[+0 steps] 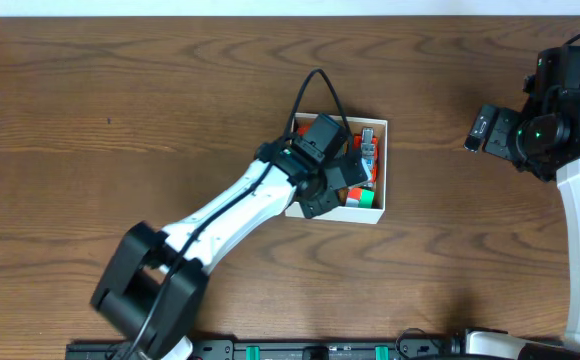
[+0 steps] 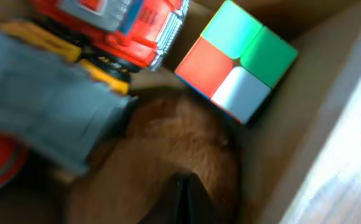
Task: Pack container
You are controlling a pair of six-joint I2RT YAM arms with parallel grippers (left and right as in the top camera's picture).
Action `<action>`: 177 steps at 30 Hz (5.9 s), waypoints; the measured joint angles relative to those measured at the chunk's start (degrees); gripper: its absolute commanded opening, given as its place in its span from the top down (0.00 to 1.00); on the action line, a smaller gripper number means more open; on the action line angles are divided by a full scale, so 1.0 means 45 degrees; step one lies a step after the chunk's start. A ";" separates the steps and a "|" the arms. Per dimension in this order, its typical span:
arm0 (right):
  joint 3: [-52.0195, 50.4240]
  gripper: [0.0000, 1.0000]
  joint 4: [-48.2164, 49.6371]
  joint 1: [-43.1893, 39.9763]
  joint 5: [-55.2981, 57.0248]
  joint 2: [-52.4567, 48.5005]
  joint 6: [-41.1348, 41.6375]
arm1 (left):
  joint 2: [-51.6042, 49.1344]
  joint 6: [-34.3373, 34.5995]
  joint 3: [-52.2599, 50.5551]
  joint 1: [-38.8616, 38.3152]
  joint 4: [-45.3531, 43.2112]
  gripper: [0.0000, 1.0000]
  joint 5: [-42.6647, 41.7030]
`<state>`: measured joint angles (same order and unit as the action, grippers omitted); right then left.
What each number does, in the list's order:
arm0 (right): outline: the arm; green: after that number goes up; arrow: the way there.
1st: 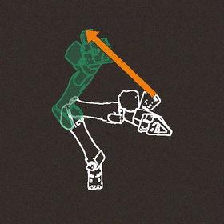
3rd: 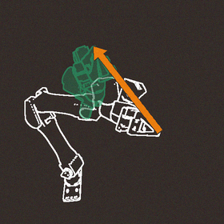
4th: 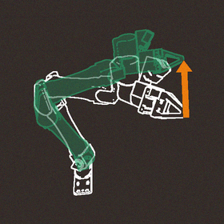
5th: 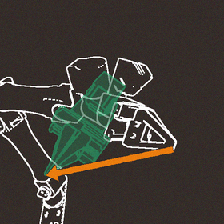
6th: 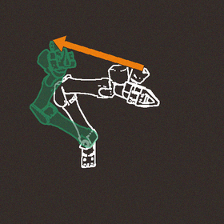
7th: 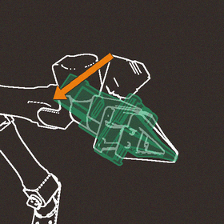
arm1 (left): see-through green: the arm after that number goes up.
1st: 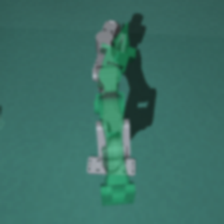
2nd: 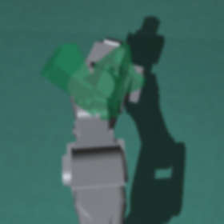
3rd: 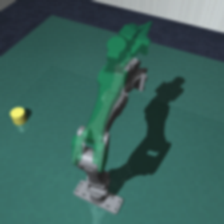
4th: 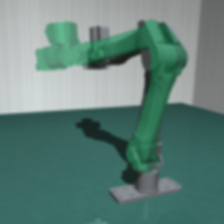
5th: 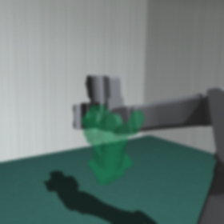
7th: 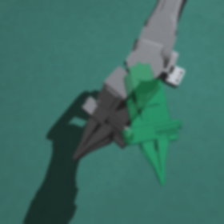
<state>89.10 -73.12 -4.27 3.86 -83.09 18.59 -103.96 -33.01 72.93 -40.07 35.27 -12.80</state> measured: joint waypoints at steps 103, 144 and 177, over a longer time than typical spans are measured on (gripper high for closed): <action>-1.0584 0.01 0.3910 0.0787 0.0437 1.5086 -0.1239 | 1.9972 0.7893 -0.5931 0.8626 0.3147 0.02 0.3230; -1.8962 0.01 1.5878 0.0874 -0.1724 1.8316 -0.4056 | 1.9963 0.7703 -0.5940 0.8616 0.5168 0.02 0.3230; -1.9710 0.01 1.5431 0.1005 -0.0126 1.8311 -0.3609 | 1.9963 0.7703 -0.5940 0.8616 0.5168 0.02 0.3230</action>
<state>0.40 -3.68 0.25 3.29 -0.69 2.35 -14.13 1.65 46.19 -1.30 58.52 1.74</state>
